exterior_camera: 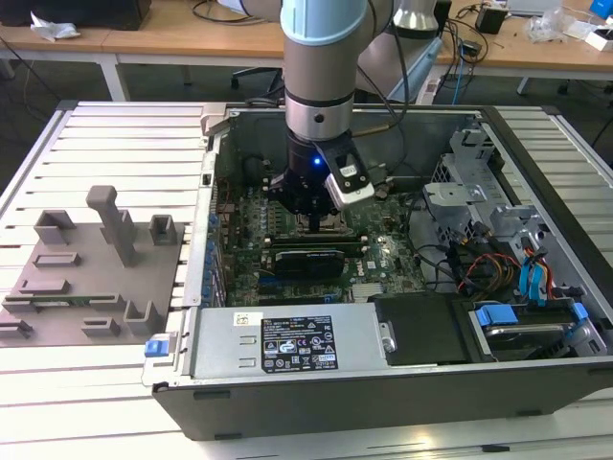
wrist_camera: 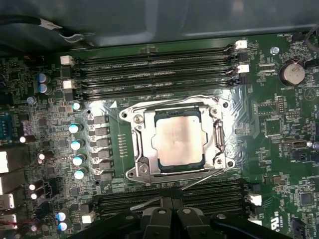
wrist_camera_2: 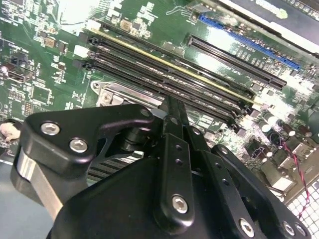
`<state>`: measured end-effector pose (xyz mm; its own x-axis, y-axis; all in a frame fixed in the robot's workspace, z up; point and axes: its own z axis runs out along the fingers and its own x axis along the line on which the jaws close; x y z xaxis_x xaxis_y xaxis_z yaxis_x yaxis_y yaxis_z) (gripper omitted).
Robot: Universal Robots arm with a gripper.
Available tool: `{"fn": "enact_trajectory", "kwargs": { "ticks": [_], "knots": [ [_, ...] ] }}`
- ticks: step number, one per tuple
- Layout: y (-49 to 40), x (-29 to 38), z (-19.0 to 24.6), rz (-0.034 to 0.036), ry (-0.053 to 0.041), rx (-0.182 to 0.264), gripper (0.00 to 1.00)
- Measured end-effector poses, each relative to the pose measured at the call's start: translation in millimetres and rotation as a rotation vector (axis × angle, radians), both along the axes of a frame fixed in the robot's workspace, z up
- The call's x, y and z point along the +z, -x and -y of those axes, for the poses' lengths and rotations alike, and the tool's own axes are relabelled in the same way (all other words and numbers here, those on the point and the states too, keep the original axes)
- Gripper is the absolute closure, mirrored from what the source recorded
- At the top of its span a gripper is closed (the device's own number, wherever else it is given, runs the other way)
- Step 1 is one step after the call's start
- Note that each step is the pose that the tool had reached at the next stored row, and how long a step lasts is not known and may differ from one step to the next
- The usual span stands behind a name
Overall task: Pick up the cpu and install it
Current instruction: 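Install the second cpu locking lever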
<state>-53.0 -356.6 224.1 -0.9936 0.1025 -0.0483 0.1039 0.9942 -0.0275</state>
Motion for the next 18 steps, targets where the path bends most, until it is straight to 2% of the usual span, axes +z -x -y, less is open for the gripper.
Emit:
{"fn": "enact_trajectory", "kwargs": {
  "ticks": [4,18],
  "knots": [
    [4.6,-0.7,0.1,0.0011,0.0003,0.0,0.89],
    [7.4,-5.0,0.0,0.002,0.0003,0.0,0.89]
  ]
}}
